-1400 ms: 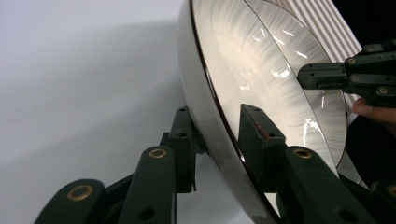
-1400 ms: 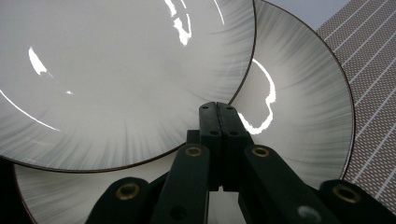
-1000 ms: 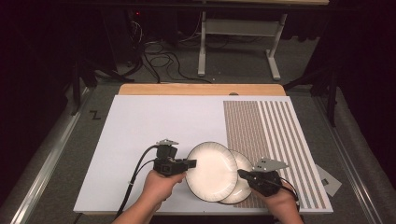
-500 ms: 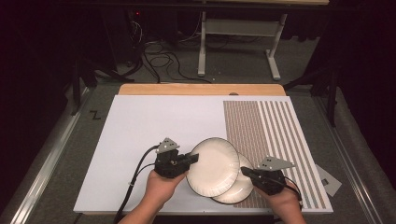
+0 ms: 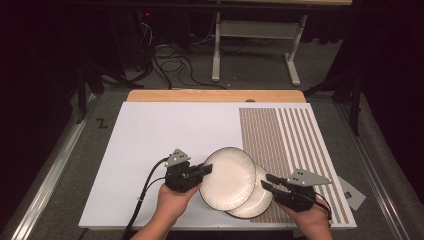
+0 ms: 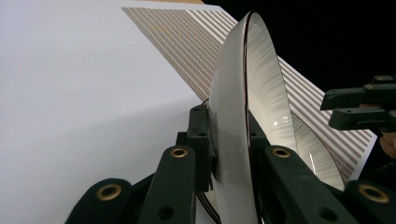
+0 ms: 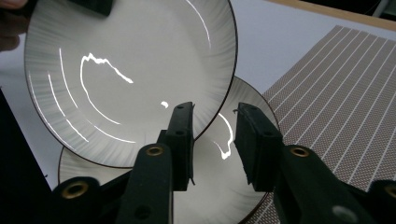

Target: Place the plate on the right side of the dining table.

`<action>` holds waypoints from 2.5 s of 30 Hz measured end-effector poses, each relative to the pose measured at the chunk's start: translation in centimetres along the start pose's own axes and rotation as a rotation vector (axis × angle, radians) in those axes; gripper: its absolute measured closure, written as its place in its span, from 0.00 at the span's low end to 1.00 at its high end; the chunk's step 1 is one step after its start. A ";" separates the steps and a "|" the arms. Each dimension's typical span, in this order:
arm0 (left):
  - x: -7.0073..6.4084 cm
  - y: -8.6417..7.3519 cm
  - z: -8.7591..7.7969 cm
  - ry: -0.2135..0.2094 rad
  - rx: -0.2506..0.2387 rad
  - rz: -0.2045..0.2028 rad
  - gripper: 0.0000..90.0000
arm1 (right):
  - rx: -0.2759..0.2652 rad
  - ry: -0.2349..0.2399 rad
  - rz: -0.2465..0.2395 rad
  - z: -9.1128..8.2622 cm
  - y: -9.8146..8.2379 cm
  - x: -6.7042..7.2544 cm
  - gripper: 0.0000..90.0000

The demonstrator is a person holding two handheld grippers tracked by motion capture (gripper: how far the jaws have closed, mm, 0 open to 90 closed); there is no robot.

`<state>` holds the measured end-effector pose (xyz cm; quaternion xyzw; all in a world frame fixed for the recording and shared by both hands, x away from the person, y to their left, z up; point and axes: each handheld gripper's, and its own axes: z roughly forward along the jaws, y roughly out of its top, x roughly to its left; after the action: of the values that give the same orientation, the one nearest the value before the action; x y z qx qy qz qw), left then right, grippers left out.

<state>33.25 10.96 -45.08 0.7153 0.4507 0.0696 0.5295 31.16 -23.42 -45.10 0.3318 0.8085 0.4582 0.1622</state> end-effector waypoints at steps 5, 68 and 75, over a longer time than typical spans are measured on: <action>0.0 -0.1 -0.1 -0.003 -0.006 0.004 0.89 | -0.068 -0.014 0.003 -1.4 0.2 -0.1 0.60; 0.2 -0.2 0.0 -0.026 -0.025 0.025 0.89 | -0.053 -0.014 0.013 2.6 0.9 0.7 0.02; 0.2 -0.2 0.1 -0.028 -0.027 0.025 0.89 | -0.006 0.027 0.069 4.9 1.2 0.0 0.08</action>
<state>33.30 11.05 -45.42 0.7144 0.4333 0.0722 0.5446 34.43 -19.87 -46.69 0.3530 0.7972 0.4704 0.1364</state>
